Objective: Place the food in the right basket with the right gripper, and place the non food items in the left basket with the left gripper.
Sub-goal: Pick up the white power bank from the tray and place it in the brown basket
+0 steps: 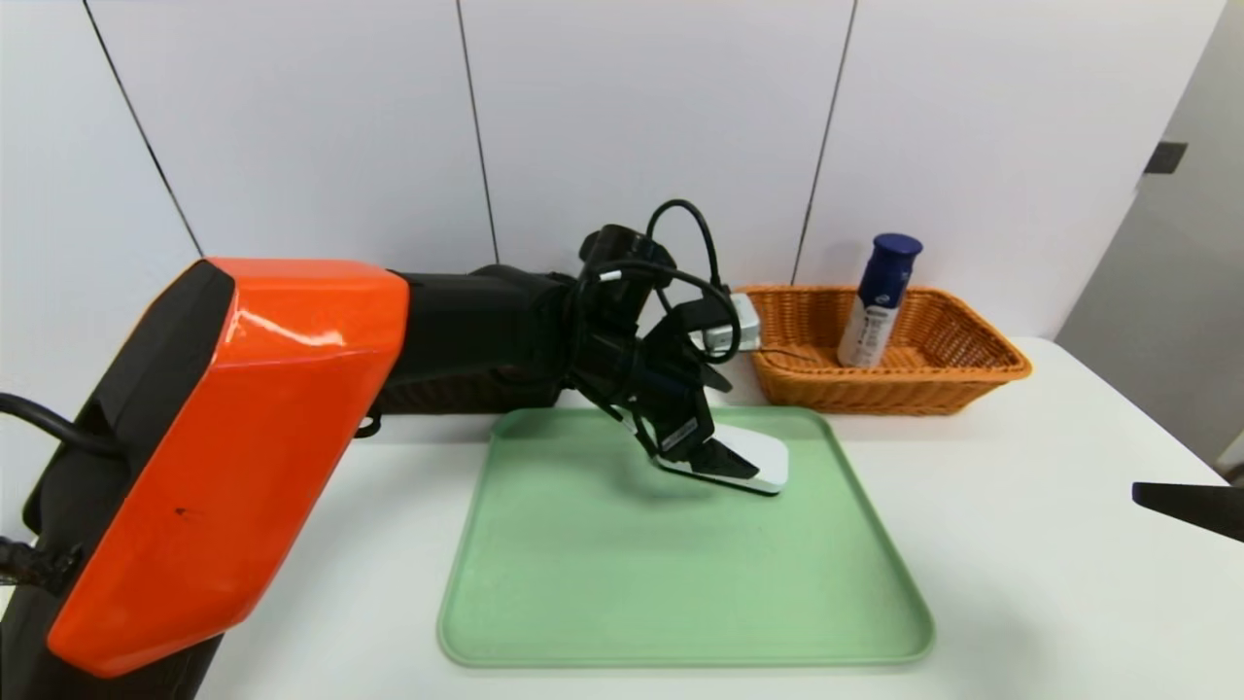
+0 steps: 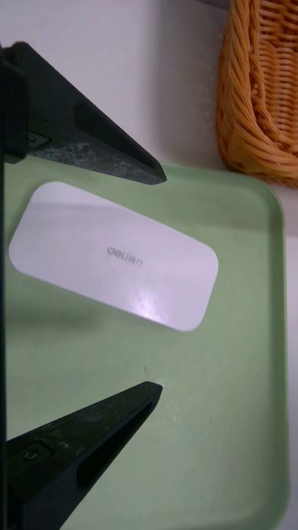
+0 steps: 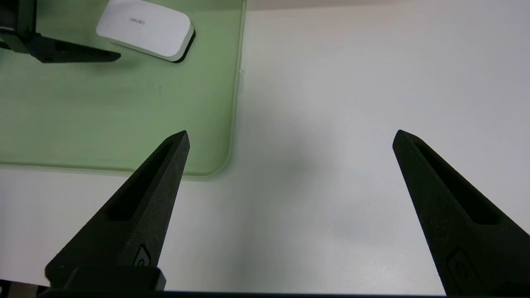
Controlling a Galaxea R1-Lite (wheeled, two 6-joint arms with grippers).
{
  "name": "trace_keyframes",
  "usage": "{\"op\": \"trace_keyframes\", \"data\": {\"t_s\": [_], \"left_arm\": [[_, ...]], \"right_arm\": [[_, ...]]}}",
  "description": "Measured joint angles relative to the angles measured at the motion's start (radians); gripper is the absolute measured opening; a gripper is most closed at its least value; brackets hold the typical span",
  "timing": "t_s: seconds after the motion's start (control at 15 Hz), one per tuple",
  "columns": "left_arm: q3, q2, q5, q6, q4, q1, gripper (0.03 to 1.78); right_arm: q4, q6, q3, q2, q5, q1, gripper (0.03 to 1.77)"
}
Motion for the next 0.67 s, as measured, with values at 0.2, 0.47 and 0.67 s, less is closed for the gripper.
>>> {"op": "trace_keyframes", "data": {"t_s": [0.2, 0.47, 0.67], "left_arm": [[0.0, 0.028, 0.006, 0.005, -0.01, 0.015, 1.69], [0.0, 0.052, 0.041, 0.005, -0.012, 0.017, 1.69], [0.0, 0.069, 0.072, -0.001, -0.015, 0.016, 1.69]], "right_arm": [[-0.002, 0.0, 0.01, -0.001, 0.0, 0.0, 1.69], [-0.002, 0.0, 0.016, -0.001, -0.001, 0.0, 1.69], [-0.001, 0.0, 0.023, -0.002, -0.002, 0.0, 1.69]]}}
